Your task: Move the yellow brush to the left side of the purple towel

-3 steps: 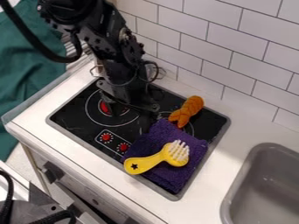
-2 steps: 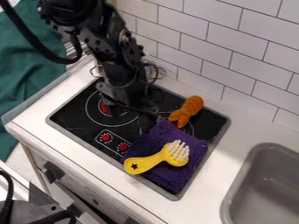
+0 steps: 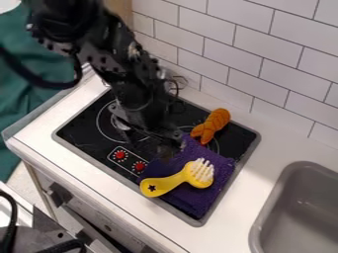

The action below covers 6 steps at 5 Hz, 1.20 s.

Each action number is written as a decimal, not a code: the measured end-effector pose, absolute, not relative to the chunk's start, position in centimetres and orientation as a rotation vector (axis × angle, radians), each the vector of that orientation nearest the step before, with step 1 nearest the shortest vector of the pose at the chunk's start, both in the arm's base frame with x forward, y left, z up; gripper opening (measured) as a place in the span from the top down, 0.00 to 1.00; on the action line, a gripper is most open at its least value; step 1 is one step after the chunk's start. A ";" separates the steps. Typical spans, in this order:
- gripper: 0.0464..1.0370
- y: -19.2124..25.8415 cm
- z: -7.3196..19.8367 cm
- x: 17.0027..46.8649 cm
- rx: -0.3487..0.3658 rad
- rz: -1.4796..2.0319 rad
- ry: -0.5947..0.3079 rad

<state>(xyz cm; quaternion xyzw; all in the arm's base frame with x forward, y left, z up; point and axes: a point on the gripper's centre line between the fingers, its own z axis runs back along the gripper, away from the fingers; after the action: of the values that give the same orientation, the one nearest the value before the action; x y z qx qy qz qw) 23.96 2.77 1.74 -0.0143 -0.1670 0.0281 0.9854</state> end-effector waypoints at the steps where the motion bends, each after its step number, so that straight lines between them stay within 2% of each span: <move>1: 0.04 1.4 3.4 22.5 -0.025 0.023 -0.380; 2: 0.04 0.1 3.3 21.0 -0.010 -0.003 -0.361; 4: 0.04 -2.4 0.3 18.9 0.036 -0.100 -0.279; 5: 0.04 -3.5 -0.2 19.3 0.034 -0.131 -0.282; 6: 0.04 -4.0 0.1 20.6 0.022 -0.130 -0.320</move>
<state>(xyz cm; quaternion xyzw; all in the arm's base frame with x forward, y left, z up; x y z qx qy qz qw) 20.56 -3.95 0.15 0.0111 -0.1594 -0.0646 0.9850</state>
